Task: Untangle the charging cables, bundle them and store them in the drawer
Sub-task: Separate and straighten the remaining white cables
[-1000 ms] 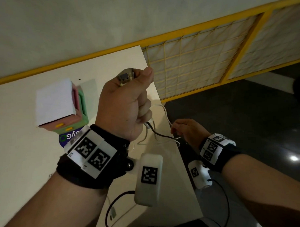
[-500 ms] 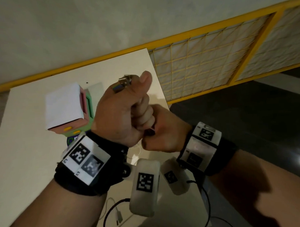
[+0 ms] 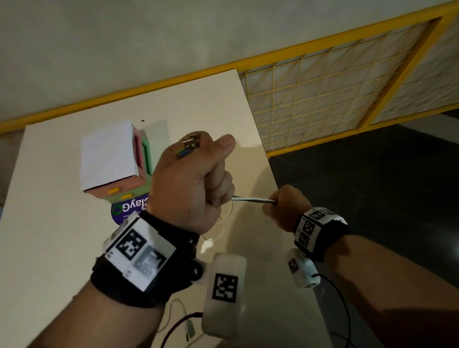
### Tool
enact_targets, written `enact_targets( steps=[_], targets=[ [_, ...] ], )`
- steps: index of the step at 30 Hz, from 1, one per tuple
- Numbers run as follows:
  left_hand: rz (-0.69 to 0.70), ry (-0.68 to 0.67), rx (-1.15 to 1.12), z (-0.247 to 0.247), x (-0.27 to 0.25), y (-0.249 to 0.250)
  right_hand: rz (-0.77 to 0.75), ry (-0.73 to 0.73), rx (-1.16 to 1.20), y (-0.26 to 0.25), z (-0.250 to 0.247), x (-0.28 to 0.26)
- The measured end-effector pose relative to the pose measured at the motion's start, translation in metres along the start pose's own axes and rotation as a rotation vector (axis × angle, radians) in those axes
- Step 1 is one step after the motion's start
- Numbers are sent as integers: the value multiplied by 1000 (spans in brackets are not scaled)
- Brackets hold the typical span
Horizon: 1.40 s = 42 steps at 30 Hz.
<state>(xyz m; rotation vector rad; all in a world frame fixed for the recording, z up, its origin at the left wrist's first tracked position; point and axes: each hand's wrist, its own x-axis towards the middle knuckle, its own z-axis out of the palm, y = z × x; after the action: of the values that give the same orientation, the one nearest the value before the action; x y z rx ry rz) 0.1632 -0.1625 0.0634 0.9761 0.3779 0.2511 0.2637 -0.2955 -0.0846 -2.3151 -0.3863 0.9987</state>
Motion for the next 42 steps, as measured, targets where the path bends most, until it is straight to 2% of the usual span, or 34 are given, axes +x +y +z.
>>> enact_targets(
  steps=[7, 9, 14, 17, 19, 22, 24, 25, 27, 29, 31, 36, 38, 42],
  targets=[
    [4, 48, -45, -1, -4, 18, 38, 149, -48, 23, -6, 5],
    [2, 91, -51, -3, -4, 25, 30, 158, -42, 27, -8, 6],
    [-48, 99, -45, -4, -8, 23, 7, 182, -49, 33, -7, 8],
    [-60, 292, 11, -13, -8, 20, 38, 103, -131, 36, 2, 5],
    [-66, 444, 26, -26, -7, 18, 8, 46, -243, 33, 8, 1],
    [-104, 654, 21, -52, -8, 20, -145, -46, -365, 24, 15, -7],
    [-154, 710, 65, -70, -12, 19, -276, -99, -422, 16, 19, -15],
    [-188, 718, 92, -78, -15, 16, -335, -151, -404, 10, 21, -20],
    [-259, 701, 137, -91, -23, 6, -378, -254, -209, -7, 29, -29],
    [-342, 638, 169, -102, -35, -6, -387, -252, 68, -31, 43, -32],
    [-390, 586, 167, -113, -48, -15, -301, -228, 168, -54, 67, -26],
    [-382, 544, 62, -146, -72, -23, -184, -294, -350, -83, 145, -15],
    [-354, 523, 38, -153, -78, -26, -116, -263, -349, -87, 162, -11],
    [-308, 470, 40, -161, -87, -26, -107, -81, -391, -95, 173, -12]
  ],
)
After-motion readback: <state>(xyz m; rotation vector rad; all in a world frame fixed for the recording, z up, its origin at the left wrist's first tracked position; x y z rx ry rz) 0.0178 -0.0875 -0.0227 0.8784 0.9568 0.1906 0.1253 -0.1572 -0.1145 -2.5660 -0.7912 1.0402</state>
